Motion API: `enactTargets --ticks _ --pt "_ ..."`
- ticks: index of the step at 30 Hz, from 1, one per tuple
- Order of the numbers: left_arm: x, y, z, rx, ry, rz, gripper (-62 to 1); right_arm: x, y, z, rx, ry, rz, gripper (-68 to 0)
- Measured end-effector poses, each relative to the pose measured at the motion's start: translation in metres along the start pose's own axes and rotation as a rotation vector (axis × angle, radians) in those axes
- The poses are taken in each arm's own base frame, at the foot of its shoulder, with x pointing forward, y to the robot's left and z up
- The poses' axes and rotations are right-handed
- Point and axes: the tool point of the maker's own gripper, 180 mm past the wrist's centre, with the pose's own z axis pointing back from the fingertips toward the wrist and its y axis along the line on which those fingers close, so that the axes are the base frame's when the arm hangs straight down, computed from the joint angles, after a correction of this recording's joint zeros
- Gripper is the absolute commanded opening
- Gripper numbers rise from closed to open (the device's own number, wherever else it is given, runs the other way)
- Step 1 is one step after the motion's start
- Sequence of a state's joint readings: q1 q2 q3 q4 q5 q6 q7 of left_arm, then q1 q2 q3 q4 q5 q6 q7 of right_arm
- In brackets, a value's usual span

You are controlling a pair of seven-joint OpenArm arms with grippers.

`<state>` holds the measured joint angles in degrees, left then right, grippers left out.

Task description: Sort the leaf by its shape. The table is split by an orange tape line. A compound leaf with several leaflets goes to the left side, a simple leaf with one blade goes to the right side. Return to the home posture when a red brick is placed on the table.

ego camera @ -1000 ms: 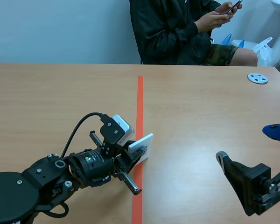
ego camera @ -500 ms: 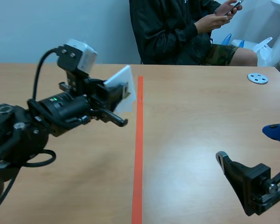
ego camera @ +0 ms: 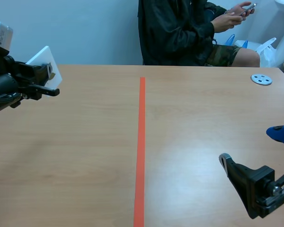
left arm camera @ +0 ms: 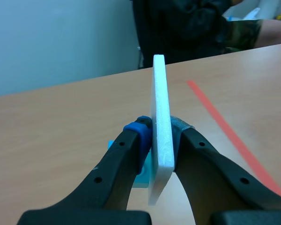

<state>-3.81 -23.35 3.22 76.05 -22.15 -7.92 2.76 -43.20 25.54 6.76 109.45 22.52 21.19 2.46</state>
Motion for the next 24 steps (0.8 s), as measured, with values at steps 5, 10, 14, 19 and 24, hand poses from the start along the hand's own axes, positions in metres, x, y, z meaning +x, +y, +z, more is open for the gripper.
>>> enactTargets --ticks 5,10,14,19,24 --pt "-0.038 0.025 0.006 0.070 0.068 0.021 -57.1 0.002 -0.003 -0.003 -0.004 0.001 0.008 0.4" --pt "-0.074 0.045 0.009 0.133 0.117 0.076 -57.1 0.006 -0.005 -0.005 -0.008 -0.006 0.014 0.4" --pt "-0.086 0.066 0.007 0.186 0.115 0.087 -57.1 0.005 -0.005 -0.005 -0.009 -0.006 0.014 0.4" --pt "-0.093 0.086 0.002 0.246 0.094 0.104 -57.0 0.006 -0.005 -0.005 -0.008 -0.006 0.014 0.4" --pt "-0.110 0.089 0.001 0.288 0.095 0.146 -56.9 0.005 -0.005 -0.005 -0.009 -0.006 0.014 0.4"
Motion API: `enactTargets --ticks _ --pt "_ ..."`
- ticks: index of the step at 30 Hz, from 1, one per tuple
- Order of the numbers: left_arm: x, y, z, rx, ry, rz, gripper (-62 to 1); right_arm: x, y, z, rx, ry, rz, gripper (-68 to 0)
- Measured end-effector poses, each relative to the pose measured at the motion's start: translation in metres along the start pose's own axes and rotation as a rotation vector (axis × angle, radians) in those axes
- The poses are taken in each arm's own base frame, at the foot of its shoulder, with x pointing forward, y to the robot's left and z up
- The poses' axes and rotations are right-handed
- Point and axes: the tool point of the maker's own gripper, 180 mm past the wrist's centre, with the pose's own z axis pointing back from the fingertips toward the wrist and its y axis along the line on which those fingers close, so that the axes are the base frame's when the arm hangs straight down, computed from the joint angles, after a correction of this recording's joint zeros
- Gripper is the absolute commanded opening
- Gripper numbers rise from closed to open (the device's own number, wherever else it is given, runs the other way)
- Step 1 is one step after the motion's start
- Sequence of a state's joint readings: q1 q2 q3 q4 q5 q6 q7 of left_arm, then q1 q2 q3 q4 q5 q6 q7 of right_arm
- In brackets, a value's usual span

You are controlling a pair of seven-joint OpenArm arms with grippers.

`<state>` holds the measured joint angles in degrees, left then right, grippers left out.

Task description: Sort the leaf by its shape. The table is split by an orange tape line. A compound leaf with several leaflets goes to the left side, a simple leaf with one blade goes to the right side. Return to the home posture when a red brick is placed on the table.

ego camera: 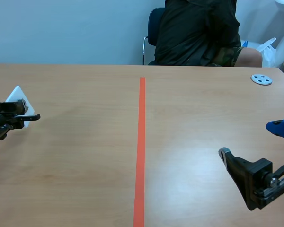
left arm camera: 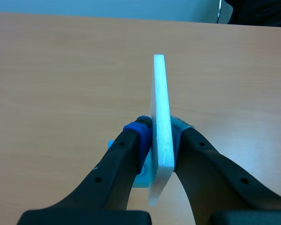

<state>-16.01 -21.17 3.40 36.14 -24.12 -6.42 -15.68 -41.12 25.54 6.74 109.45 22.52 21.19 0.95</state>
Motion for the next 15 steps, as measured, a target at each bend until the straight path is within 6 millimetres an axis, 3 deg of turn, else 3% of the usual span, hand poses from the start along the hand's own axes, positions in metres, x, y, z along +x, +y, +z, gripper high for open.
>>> enactTargets --ticks 10,15 --pt "-0.030 -0.012 0.003 0.006 0.038 0.047 -56.6 0.000 0.000 0.000 0.000 0.001 0.000 0.4" --pt "-0.031 -0.013 0.003 0.001 0.041 0.044 -49.6 -0.001 0.000 0.000 0.000 0.003 0.000 0.4"
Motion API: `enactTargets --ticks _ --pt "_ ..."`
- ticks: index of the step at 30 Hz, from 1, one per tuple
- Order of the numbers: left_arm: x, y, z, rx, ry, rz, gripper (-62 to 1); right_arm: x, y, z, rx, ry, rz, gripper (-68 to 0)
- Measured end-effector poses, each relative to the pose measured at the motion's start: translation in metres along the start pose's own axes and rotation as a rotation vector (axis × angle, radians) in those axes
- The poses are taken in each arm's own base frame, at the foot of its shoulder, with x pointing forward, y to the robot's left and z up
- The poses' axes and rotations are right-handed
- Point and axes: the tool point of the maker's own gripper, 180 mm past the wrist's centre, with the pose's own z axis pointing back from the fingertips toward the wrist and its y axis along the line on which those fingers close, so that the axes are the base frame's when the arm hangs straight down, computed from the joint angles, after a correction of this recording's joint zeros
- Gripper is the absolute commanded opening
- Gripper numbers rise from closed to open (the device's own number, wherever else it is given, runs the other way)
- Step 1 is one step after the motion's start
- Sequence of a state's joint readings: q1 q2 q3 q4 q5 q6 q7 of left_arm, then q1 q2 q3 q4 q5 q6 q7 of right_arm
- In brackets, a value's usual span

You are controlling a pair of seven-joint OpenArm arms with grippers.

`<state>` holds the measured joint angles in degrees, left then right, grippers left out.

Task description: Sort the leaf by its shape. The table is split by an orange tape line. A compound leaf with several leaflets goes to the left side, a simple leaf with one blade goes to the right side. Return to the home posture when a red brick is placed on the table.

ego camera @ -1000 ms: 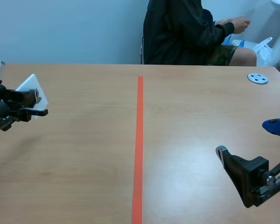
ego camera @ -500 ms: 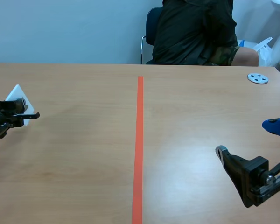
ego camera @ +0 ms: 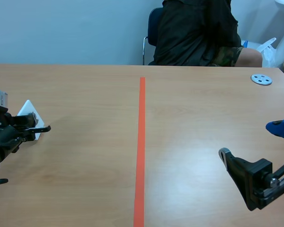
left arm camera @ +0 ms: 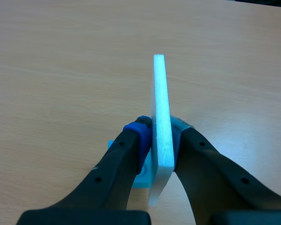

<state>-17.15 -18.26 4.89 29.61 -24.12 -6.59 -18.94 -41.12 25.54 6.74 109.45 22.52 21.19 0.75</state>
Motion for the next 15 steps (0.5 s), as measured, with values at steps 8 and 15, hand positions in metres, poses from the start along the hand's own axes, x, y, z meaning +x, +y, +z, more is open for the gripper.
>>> enactTargets --ticks 8,15 --pt "-0.0006 -0.0013 0.0000 -0.005 0.003 -0.004 -33.0 0.0000 0.0000 0.0000 0.000 0.000 0.000 0.4" --pt "0.0063 0.0040 0.0001 -0.007 -0.010 -0.021 1.0 0.0000 0.0000 0.0000 0.000 0.000 0.000 0.4"
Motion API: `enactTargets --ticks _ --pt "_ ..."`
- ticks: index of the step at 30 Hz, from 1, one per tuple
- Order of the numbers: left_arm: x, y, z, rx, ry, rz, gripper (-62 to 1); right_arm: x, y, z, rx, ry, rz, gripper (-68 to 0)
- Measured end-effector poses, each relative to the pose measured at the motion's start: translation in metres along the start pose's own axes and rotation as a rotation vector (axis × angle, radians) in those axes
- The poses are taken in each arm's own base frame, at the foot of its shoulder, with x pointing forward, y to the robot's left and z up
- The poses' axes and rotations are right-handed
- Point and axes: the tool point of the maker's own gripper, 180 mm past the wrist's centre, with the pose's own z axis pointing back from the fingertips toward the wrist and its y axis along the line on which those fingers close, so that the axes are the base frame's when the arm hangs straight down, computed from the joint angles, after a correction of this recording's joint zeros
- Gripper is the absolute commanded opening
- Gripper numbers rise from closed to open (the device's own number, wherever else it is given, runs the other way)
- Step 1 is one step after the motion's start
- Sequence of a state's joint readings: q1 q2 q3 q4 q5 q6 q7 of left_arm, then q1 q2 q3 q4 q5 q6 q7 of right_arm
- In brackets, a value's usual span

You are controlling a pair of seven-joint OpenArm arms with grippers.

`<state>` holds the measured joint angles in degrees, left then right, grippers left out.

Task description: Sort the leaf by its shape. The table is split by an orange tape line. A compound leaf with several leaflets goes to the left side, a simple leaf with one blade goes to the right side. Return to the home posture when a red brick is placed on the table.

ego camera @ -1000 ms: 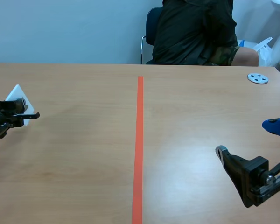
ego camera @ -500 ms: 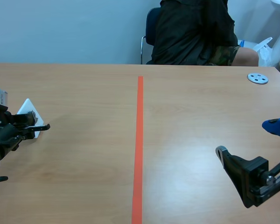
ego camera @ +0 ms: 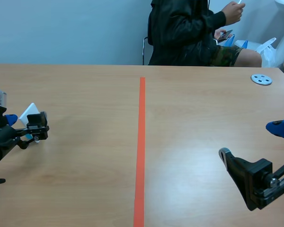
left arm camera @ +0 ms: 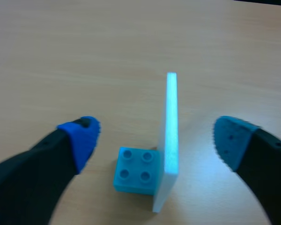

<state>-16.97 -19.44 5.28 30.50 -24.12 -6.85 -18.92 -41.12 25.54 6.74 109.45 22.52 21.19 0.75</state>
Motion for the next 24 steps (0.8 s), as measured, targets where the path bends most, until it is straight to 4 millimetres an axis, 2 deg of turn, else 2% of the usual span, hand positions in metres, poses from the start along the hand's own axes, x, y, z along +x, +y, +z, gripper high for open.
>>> enactTargets --ticks 2,5,9,12,17,24 --pt "0.009 0.002 -0.001 -0.009 -0.017 -0.015 1.4 0.000 0.000 0.000 0.000 0.000 0.000 0.4" --pt "0.033 0.000 -0.002 -0.043 -0.061 -0.045 1.4 0.000 0.000 0.000 0.000 0.000 0.000 0.4" --pt "0.064 -0.023 0.003 -0.167 -0.101 -0.087 1.4 0.000 0.000 0.000 0.000 0.000 0.000 0.4" --pt "0.078 -0.042 0.014 -0.252 -0.106 -0.129 1.4 0.000 0.000 0.000 0.000 0.000 0.000 0.4" --pt "0.088 -0.082 0.045 -0.381 -0.097 -0.193 1.4 0.000 0.000 0.000 0.000 0.000 0.000 0.4" --pt "0.089 -0.148 0.105 -0.573 -0.054 -0.228 1.4 0.000 0.000 0.000 0.000 0.000 0.000 0.4"
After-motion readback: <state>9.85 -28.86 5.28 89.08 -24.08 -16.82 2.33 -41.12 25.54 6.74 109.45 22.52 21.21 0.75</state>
